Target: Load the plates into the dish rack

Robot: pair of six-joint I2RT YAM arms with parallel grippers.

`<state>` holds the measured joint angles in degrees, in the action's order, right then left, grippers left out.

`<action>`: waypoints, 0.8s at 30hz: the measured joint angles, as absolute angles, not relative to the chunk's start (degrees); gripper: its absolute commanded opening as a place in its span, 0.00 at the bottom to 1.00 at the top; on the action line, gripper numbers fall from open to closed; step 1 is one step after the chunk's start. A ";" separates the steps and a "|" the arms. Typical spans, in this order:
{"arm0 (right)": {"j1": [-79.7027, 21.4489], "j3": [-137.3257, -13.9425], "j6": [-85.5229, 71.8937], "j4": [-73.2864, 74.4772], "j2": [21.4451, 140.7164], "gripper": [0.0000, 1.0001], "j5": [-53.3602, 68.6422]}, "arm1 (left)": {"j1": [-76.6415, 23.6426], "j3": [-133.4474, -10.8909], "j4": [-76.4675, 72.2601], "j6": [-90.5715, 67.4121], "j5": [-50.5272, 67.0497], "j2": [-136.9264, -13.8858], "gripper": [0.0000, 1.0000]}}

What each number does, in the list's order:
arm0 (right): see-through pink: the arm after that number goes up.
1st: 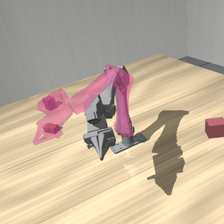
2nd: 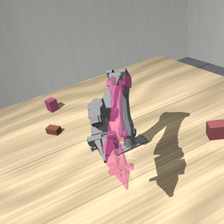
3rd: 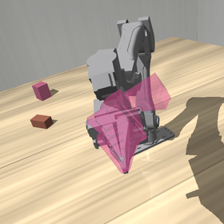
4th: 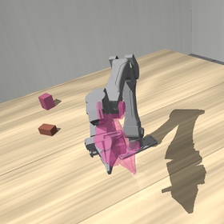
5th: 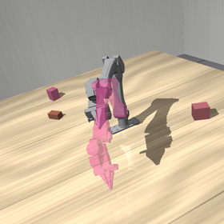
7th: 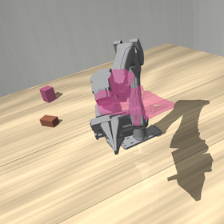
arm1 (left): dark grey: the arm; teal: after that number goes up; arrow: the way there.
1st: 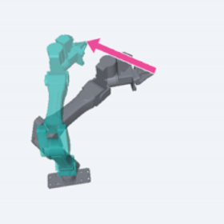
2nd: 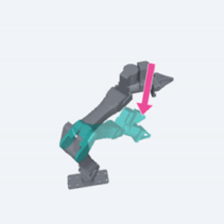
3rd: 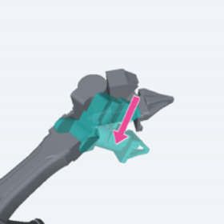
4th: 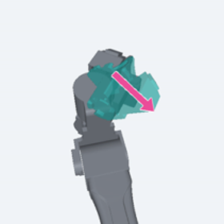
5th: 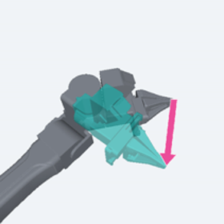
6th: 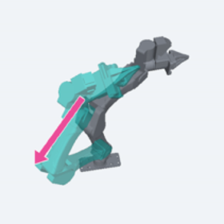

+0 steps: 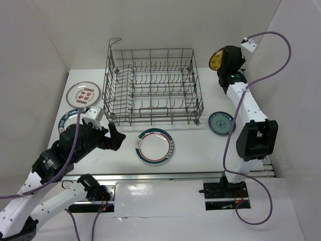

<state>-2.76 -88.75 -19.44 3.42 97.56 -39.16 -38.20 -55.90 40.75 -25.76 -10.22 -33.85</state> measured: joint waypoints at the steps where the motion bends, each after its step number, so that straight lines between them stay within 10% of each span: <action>1: -4.10 -89.91 -18.48 3.42 97.54 0.00 -40.93 | -38.20 -55.61 40.84 -25.78 -10.24 -33.87 0.99; 24: -21.43 -123.68 16.16 4.12 128.57 0.00 -53.30 | -38.20 -52.82 40.71 -25.93 -10.70 -30.89 0.99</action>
